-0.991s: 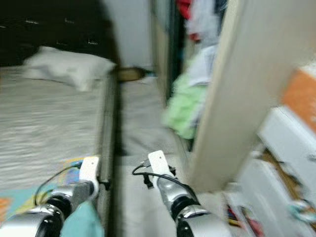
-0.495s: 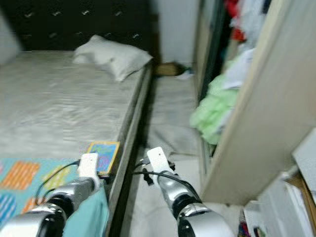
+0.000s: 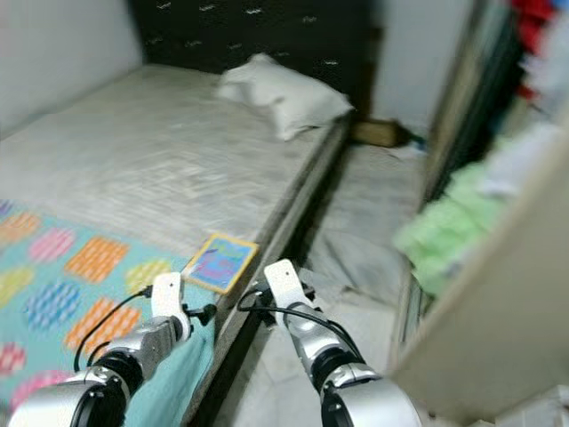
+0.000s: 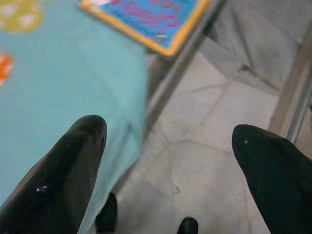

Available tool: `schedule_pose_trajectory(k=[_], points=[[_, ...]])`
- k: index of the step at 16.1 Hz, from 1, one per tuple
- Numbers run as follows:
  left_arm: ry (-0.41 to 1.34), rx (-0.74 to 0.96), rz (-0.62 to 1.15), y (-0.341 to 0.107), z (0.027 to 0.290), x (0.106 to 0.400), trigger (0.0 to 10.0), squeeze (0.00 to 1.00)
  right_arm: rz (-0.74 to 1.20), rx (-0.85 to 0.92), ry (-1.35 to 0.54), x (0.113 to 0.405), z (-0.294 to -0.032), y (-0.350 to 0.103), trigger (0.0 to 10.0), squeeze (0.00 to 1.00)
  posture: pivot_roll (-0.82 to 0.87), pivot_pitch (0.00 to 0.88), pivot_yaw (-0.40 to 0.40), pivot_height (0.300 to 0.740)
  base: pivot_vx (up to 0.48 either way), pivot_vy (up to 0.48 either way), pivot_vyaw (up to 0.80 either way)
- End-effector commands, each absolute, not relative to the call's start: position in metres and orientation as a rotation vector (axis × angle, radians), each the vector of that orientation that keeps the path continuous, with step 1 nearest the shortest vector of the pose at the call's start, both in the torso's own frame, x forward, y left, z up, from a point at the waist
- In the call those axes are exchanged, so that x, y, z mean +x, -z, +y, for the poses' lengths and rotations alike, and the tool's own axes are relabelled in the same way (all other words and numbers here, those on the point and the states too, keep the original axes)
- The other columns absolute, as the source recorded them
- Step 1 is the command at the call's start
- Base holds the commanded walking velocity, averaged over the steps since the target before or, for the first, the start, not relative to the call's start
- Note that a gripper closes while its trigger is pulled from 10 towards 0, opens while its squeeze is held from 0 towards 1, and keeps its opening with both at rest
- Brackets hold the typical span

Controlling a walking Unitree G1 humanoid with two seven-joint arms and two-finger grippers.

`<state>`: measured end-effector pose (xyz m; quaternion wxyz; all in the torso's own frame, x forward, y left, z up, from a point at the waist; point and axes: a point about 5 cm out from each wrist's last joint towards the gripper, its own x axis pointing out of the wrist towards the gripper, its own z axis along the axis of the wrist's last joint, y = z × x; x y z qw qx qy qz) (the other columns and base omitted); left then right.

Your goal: Clean up the room

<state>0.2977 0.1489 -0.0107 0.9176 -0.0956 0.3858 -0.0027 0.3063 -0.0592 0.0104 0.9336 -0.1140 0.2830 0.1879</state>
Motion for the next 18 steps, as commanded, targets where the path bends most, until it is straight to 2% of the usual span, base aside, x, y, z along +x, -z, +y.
schedule_pose_trajectory(k=[1,8,18], points=[[-0.034,-0.206,0.774,0.007,0.16,0.301,10.0,0.0,0.554,-0.227,-0.406,0.309,-0.051,-0.016,10.0,0.0,-0.11,0.0,-0.007,0.74,0.0,0.0,0.8],[-0.076,-0.215,0.703,0.0,0.162,0.307,10.0,0.0,0.55,-0.241,-0.419,0.308,-0.051,-0.015,10.0,0.0,-0.11,0.0,-0.009,0.74,0.0,0.0,0.8],[-0.008,-0.251,0.667,-0.004,0.154,0.311,10.0,0.0,0.542,-0.253,-0.428,0.309,-0.051,-0.016,10.0,0.0,-0.11,0.0,-0.014,0.74,0.0,0.0,0.8]])
